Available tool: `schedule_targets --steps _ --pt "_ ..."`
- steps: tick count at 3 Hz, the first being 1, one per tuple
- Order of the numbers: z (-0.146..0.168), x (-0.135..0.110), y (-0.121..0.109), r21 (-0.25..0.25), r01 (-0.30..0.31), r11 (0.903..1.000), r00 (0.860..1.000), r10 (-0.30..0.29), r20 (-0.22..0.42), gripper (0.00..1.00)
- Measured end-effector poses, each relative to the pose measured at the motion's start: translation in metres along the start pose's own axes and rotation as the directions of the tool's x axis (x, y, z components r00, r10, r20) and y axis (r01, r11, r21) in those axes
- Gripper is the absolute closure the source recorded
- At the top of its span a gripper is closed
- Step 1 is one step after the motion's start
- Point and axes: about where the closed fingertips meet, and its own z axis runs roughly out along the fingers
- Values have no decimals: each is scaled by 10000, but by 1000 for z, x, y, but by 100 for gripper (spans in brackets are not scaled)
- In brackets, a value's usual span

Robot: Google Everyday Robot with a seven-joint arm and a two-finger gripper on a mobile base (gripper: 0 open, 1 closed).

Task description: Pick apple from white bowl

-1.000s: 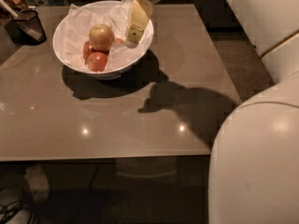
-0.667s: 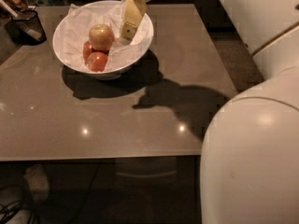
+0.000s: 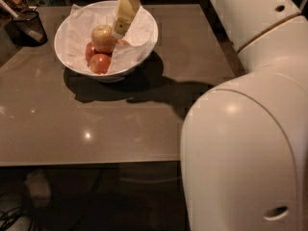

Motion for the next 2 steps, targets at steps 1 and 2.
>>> schedule_targets --steps 1,2 --pt "8 -4 -6 -171 -114 9998 9998 116 145 9" --pt "17 -8 -10 -349 -156 9993 9996 164 231 3"
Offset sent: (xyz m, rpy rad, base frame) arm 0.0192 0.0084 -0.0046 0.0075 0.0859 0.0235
